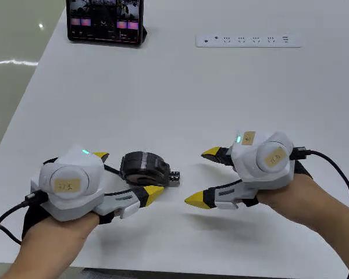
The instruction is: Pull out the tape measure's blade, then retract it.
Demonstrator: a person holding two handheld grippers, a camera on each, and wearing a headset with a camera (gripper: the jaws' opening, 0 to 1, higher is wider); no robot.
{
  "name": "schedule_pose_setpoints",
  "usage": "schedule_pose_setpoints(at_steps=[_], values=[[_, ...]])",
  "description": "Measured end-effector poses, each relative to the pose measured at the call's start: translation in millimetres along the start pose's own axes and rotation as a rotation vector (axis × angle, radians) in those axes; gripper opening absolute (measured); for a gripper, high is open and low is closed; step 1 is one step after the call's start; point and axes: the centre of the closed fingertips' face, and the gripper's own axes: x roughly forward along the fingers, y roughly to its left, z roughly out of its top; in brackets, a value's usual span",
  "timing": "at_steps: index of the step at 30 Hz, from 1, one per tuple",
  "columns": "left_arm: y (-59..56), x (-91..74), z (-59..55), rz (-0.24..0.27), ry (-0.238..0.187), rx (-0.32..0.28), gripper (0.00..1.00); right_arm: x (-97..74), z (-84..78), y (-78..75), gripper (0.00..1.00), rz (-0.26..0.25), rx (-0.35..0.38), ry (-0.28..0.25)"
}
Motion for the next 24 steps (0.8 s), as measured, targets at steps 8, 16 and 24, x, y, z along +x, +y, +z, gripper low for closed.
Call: schedule_pose_setpoints(at_steps=[8, 16, 24], values=[[-2.1, -10.8, 2.1, -0.029, 0.000, 0.113, 0.84, -19.4, 0.6, -5.1, 0.70, -0.050, 0.021, -0.016], [-7.1, -19.2, 5.9, -0.055, 0.008, 0.176, 0.86, -37.9, 3.1, -9.8, 0.76, -0.092, 0.020, -0.043], [-11.7, -26.4, 12.1, -0.084, -0.014, 0.205, 0.92, -54.8, -0.5, -15.9, 0.80, -0.126, 0.034, -0.050]])
